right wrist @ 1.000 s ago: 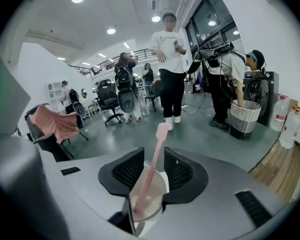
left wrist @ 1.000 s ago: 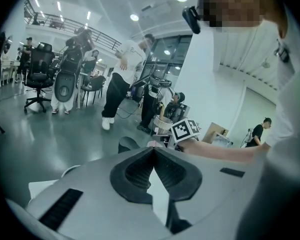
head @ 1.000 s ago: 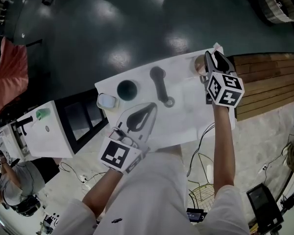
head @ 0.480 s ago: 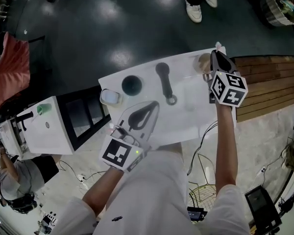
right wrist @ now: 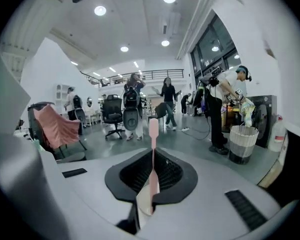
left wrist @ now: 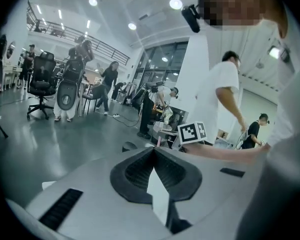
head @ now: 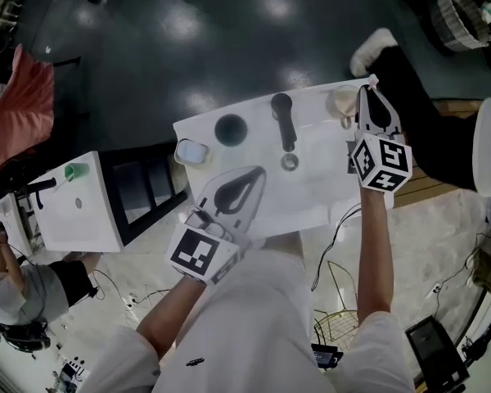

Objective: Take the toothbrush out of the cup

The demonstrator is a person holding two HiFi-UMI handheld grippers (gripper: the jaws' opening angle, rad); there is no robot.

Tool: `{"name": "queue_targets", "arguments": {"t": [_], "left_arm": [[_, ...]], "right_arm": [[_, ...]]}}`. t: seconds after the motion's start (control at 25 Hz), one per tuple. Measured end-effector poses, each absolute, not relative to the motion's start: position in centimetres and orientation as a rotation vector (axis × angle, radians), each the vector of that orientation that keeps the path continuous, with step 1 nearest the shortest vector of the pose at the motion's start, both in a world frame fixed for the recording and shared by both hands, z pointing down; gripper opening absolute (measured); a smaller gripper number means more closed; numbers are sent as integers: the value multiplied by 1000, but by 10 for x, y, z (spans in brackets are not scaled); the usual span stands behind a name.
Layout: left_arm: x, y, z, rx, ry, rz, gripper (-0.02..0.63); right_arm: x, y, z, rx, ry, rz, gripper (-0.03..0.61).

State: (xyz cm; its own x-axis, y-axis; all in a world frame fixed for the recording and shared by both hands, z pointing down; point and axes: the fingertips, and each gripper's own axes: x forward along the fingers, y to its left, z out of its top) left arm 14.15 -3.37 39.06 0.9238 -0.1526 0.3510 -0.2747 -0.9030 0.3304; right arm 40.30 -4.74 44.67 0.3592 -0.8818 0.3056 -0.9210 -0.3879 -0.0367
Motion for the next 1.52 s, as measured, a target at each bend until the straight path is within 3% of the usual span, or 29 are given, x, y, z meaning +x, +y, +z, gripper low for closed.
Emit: {"name": "queue_targets", "arguments": {"t": [0.72,1.52], "left_arm": [[41,-4,340,2766,-379,285,3],[-44,-4,315,2792,-484,178,3]], "right_arm": [[276,20,321,2497,-1743,137,8],[141,80,296,2524,-1828,173,8]]}}
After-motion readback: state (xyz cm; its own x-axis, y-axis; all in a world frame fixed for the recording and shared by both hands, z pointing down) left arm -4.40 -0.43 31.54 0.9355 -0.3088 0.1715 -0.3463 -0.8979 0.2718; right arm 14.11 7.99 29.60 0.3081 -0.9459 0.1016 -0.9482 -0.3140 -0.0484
